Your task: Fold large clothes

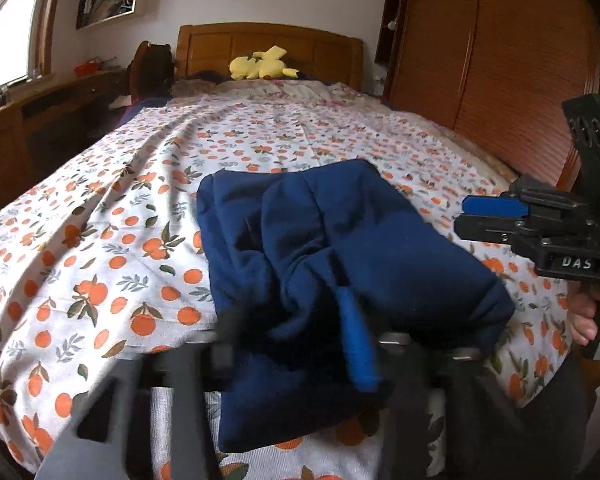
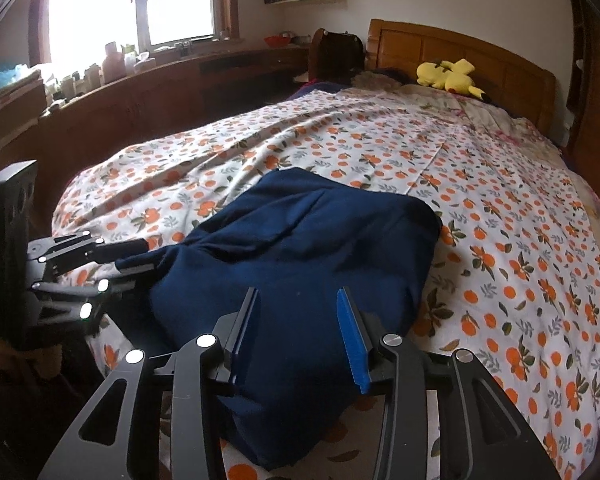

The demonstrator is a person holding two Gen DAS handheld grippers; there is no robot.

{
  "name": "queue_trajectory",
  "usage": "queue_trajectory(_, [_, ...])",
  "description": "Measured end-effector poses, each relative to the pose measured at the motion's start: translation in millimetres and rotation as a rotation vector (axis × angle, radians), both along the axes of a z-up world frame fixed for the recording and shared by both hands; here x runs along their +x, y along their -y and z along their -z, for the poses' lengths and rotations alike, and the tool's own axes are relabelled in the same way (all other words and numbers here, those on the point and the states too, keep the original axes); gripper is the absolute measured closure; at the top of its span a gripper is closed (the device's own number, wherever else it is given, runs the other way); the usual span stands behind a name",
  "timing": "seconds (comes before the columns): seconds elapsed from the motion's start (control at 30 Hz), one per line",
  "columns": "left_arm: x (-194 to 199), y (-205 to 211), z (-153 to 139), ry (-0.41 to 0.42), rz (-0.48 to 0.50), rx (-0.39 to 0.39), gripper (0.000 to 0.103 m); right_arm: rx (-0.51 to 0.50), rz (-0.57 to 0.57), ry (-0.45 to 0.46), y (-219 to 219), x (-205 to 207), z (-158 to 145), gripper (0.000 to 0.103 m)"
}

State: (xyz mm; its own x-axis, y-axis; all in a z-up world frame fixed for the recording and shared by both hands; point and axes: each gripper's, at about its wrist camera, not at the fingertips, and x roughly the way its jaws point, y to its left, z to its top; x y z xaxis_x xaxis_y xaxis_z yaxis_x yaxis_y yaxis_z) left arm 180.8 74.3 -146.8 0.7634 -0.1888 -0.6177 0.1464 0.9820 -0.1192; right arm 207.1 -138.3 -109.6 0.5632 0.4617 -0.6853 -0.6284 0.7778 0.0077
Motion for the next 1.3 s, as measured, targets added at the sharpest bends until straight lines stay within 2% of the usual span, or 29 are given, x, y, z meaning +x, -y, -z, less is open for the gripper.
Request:
queue_trajectory(0.07, [-2,3,-1,0.0,0.025,0.005,0.086,-0.001,0.002,-0.007,1,0,2,0.065])
queue_trajectory(0.17, [-9,5,-7,0.027,0.028,0.027,0.09,-0.004,0.002,-0.016,2,-1,5,0.065])
queue_trajectory(0.3, [-25,-12,-24,0.074,0.023,-0.049,0.092,-0.002,-0.009,-0.024,1,-6,5,0.065])
queue_trajectory(0.37, [-35,-16,-29,0.09,0.019,-0.034,0.092,-0.004,-0.025,-0.028,-1,-11,6,0.065])
queue_trajectory(0.53, [-42,-21,-18,0.046,0.017,0.008,0.092,-0.021,-0.047,-0.049,-5,-17,17,0.063])
queue_trajectory(0.63, [-39,-22,-7,0.009,0.016,0.019,0.092,-0.032,-0.051,-0.084,-7,-15,32,0.06])
queue_trajectory(0.73, [-37,-23,1,-0.015,0.019,0.033,0.092,-0.093,-0.062,-0.103,-17,-15,53,0.06])
queue_trajectory(0.9, [-35,-25,8,-0.029,0.004,0.046,0.091,-0.054,-0.078,-0.102,-13,-12,44,0.06])
queue_trajectory(1.03, [-34,-24,8,-0.033,-0.003,0.047,0.091,-0.037,-0.043,-0.067,0,8,31,0.054])
queue_trajectory(1.17, [-33,-24,9,-0.027,-0.01,0.056,0.088,-0.023,0.006,-0.072,8,49,29,0.054])
queue_trajectory(1.3, [-33,-25,9,-0.028,-0.013,0.053,0.087,-0.04,0.05,-0.074,6,99,36,0.049])
